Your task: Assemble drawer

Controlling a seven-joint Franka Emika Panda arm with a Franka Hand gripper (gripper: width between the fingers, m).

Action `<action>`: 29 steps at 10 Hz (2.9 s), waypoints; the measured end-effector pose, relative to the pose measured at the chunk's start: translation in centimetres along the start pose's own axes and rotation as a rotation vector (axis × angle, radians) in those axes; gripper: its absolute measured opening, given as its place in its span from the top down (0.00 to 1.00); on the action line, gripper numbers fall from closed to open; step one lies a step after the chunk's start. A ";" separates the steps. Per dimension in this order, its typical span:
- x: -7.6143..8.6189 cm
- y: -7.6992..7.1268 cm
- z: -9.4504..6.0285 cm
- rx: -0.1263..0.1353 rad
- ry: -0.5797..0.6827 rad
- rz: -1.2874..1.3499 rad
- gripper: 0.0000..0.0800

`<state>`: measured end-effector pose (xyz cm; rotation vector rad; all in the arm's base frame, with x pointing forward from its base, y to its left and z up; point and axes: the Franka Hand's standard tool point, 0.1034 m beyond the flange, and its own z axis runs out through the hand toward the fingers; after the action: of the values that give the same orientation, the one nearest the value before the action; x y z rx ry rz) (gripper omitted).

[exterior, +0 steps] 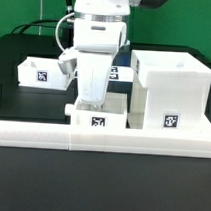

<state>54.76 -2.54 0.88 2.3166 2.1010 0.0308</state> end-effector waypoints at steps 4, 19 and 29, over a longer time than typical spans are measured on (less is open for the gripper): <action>0.9 -0.2 0.1 0.007 -0.002 -0.047 0.95; 1.4 -0.1 -0.1 0.006 -0.007 -0.048 0.95; 2.1 -0.4 -0.3 0.033 -0.016 -0.079 0.95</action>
Offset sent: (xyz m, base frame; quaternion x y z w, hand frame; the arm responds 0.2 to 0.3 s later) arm 0.0037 0.0232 -0.0025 0.0204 -0.0033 -0.1009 0.9947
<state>54.54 -0.37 1.17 2.2410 2.2005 -0.0233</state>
